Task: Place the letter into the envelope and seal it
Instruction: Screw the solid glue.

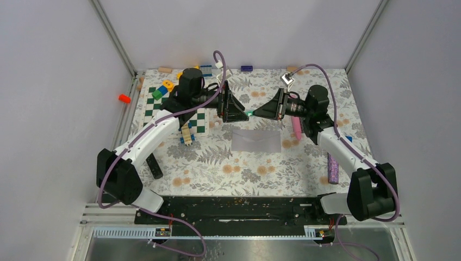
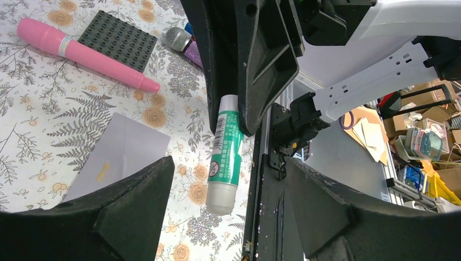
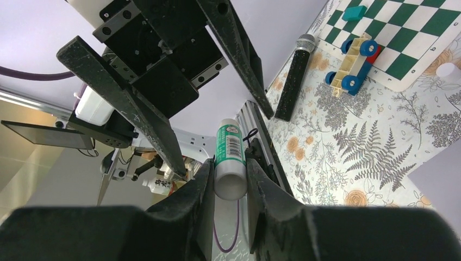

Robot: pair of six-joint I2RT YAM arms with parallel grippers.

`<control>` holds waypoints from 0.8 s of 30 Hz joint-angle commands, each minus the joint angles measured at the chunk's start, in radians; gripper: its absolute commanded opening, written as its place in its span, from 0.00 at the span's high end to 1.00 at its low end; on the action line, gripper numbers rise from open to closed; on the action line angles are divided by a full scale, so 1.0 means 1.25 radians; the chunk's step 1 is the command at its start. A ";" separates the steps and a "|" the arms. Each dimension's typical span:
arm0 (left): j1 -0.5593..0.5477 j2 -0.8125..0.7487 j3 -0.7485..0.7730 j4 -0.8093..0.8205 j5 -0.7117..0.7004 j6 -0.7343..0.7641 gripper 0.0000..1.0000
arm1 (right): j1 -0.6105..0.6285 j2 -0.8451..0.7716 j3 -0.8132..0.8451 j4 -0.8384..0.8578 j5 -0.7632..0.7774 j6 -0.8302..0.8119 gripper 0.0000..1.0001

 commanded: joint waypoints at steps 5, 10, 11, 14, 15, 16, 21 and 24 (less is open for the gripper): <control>-0.019 0.020 0.062 -0.025 -0.004 0.053 0.34 | 0.002 0.016 0.012 0.013 -0.003 -0.008 0.87; -0.030 0.024 0.074 -0.065 -0.015 0.085 0.42 | 0.003 0.014 0.013 0.004 -0.002 -0.017 0.86; -0.031 0.024 0.078 -0.078 -0.018 0.095 0.42 | 0.003 0.013 0.014 0.004 -0.002 -0.017 0.86; -0.034 0.024 0.083 -0.101 -0.034 0.120 0.49 | 0.003 0.009 0.014 0.002 -0.001 -0.020 0.86; -0.034 0.024 0.085 -0.107 -0.042 0.124 0.50 | 0.003 0.007 0.015 0.002 -0.002 -0.021 0.86; -0.034 0.023 0.088 -0.110 -0.045 0.127 0.51 | 0.003 0.007 0.014 0.000 -0.001 -0.022 0.86; -0.036 0.025 0.092 -0.124 -0.053 0.139 0.62 | 0.003 0.004 0.015 -0.002 -0.003 -0.023 0.86; -0.035 0.029 0.094 -0.132 -0.058 0.149 0.64 | 0.003 0.002 0.016 -0.002 -0.005 -0.022 0.86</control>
